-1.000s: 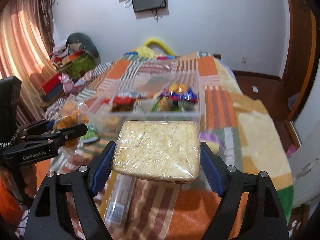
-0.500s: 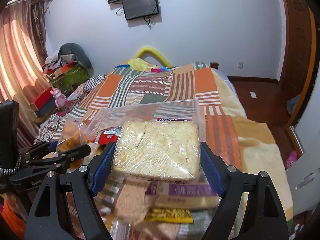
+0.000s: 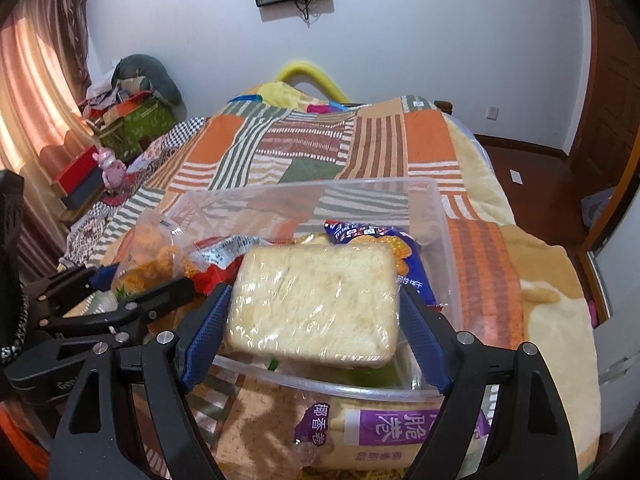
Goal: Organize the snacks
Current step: 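Drop puffs bag into box with left tool while right tool drops bread loaf in, then grasp green pea snack bag with left tool while right tool grasps yellow fries snack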
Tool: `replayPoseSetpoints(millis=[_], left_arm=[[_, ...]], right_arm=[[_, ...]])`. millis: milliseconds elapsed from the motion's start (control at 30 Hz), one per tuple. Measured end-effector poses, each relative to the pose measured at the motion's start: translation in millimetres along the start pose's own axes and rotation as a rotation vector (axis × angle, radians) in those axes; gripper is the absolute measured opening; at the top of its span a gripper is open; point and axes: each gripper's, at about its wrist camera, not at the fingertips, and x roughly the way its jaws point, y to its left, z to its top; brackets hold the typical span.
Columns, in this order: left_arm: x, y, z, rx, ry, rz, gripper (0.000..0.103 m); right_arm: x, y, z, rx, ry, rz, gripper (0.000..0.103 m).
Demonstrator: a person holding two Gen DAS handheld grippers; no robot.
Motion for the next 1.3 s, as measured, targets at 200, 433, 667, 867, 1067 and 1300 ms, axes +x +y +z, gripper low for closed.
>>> replayPoseSetpoints(millis=[200,433,667,867,1067,1300], left_arm=[[-28.2,-0.6,-2.7,0.016,-0.034,-0.021,0.068],[-69.2,17.4,-17.8,0.015,-0.058,-0.014,0.078],[-70.8,49.6,-47.9,0.007,0.009,0.072,0.079],[-35.2,78.0,-67.0,-0.087,0.104,0.081,0.079],[-3.8,83.2,-73.7,-0.119,0.148,0.1,0.073],[16.0,72.4,-78.8,-0.064,0.171,0.087,0.052]], right_arm=[[-19.7,-6.1,1.3,0.001,-0.028,0.0,0.081],[-43.6,-18.7,-6.9,0.013,-0.05,-0.001,0.082],[-54.4,-30.5,-28.6,0.02,-0.032,-0.032,0.083],[-47.5,-33.9,-49.9,0.031,0.028,-0.031,0.083],[-32.6,-32.6,-69.9,0.038,0.102,-0.018,0.083],[-18.9,-25.4,-68.8,0.045,0.123,0.021,0.083]])
